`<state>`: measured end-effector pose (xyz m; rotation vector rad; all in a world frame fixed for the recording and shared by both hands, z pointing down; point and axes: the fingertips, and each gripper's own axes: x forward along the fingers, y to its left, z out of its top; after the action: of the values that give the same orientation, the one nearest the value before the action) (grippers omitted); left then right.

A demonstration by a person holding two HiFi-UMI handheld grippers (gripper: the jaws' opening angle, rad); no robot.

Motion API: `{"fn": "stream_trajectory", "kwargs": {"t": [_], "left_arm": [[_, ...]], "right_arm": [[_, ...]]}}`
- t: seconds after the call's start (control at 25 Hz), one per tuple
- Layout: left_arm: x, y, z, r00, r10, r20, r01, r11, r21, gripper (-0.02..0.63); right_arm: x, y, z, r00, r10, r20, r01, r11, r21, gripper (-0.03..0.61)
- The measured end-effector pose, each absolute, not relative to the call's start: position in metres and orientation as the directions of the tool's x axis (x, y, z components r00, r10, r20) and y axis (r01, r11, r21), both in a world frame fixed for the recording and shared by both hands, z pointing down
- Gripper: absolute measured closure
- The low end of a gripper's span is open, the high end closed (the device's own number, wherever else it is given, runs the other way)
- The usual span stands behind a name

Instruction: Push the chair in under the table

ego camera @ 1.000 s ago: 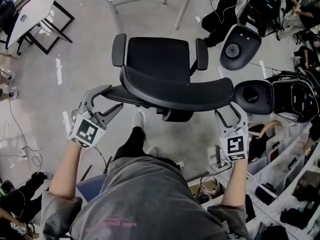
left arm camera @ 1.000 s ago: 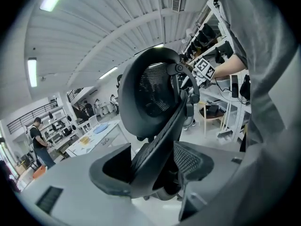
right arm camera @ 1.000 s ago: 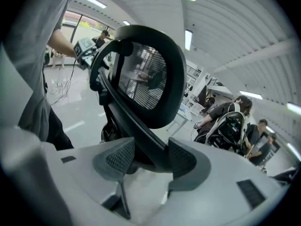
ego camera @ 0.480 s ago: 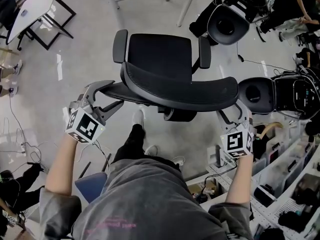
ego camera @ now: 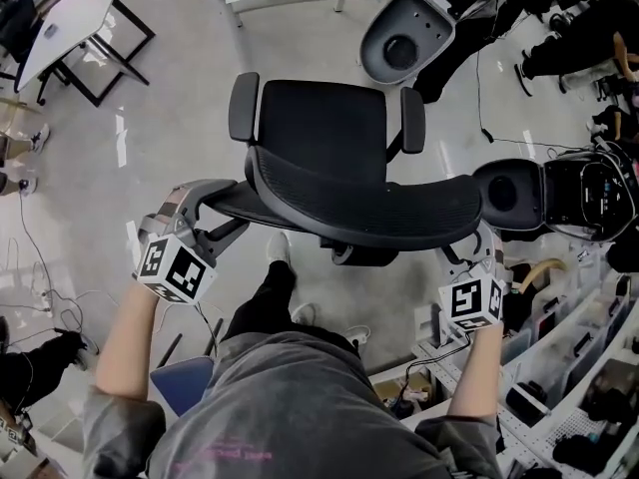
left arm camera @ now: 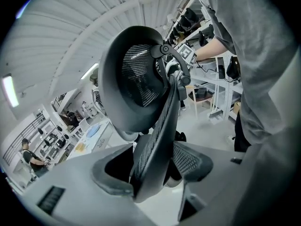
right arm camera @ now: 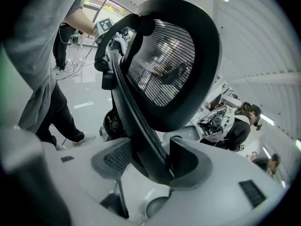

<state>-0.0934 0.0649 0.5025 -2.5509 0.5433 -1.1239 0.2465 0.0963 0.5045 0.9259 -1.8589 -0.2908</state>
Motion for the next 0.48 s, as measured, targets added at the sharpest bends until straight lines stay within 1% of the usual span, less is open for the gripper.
{"fn": "stream_trajectory", "kwargs": {"t": [0.28, 0.48], "left_arm": [[-0.094, 0.059, 0.503, 0.633, -0.426, 0.647, -0.189, -0.895, -0.404, 0.365], [-0.092, 0.045, 0.505, 0.633, -0.448, 0.631, -0.206, -0.884, -0.420, 0.360]], "right_arm": [[0.246, 0.084, 0.504, -0.199, -0.704, 0.681, -0.482, 0.676, 0.558, 0.328], [0.248, 0.067, 0.509, -0.187, -0.702, 0.687, -0.488, 0.673, 0.556, 0.328]]}}
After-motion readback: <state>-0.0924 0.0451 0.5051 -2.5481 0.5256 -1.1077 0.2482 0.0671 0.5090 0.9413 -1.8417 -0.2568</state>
